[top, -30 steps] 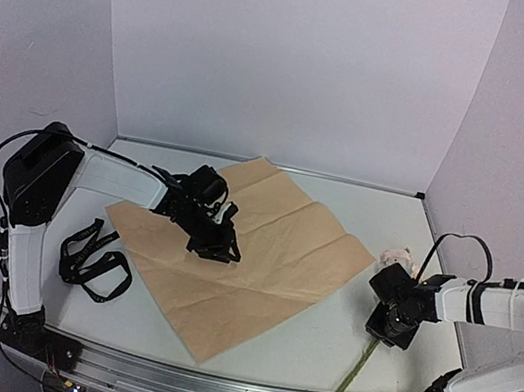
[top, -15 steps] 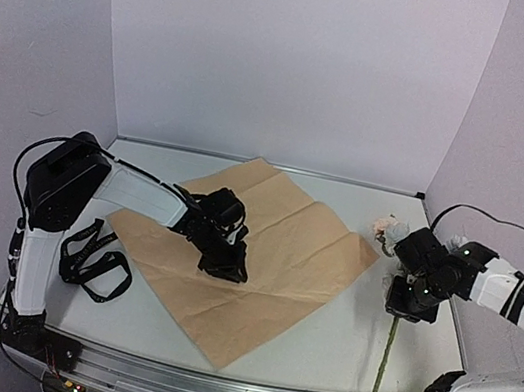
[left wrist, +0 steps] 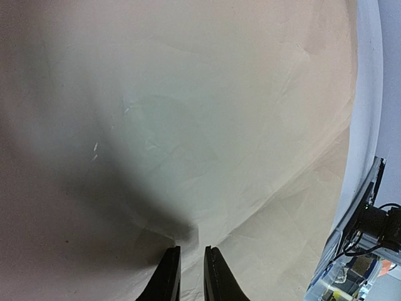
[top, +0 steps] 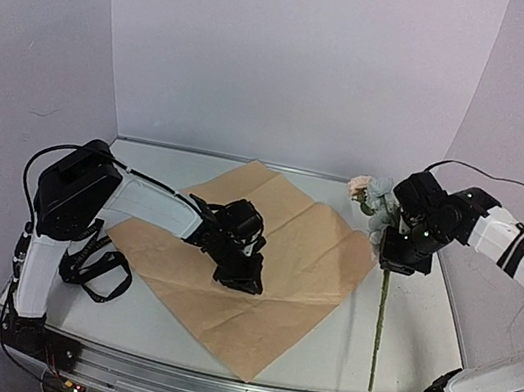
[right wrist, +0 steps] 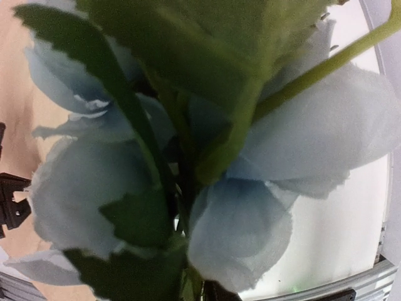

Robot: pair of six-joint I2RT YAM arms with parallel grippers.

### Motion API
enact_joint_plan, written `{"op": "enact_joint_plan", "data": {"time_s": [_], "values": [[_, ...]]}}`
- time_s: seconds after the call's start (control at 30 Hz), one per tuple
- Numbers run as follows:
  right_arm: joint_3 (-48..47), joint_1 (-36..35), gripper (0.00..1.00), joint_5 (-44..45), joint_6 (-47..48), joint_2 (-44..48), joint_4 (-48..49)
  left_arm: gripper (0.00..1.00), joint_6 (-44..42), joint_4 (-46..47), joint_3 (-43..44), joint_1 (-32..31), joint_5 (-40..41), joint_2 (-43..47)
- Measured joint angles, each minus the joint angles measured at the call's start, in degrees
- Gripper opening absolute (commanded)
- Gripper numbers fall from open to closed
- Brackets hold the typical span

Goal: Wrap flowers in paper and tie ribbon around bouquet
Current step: Move the flattened wrapping paper to the center of the board, then place the fake flower on the flattened wrapping paper.

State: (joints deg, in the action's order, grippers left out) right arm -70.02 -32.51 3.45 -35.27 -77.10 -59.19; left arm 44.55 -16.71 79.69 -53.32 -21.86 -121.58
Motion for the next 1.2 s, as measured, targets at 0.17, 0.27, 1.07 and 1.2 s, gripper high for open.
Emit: {"op": "enact_joint_plan", "data": {"time_s": [0.17, 0.27, 1.07, 1.2], "values": [[-5.6, 0.0, 0.0, -4.1, -0.9, -7.1, 4.5, 0.2, -1.6, -1.9, -2.0, 0.1, 0.6, 1.9], [-9.0, -0.6, 0.0, -5.9, -1.8, -12.2, 7.9, 0.28, -2.6, -3.0, -3.1, 0.1, 0.9, 3.4], [-51.8, -7.0, 0.09, -14.0, -1.8, -59.8, 24.8, 0.3, -4.2, -1.6, -17.2, 23.5, -2.8, 18.5], [-53.6, -7.0, 0.34, -15.3, -2.0, -63.1, 25.7, 0.3, -4.3, -0.8, -17.4, 24.3, -3.8, 16.2]]}}
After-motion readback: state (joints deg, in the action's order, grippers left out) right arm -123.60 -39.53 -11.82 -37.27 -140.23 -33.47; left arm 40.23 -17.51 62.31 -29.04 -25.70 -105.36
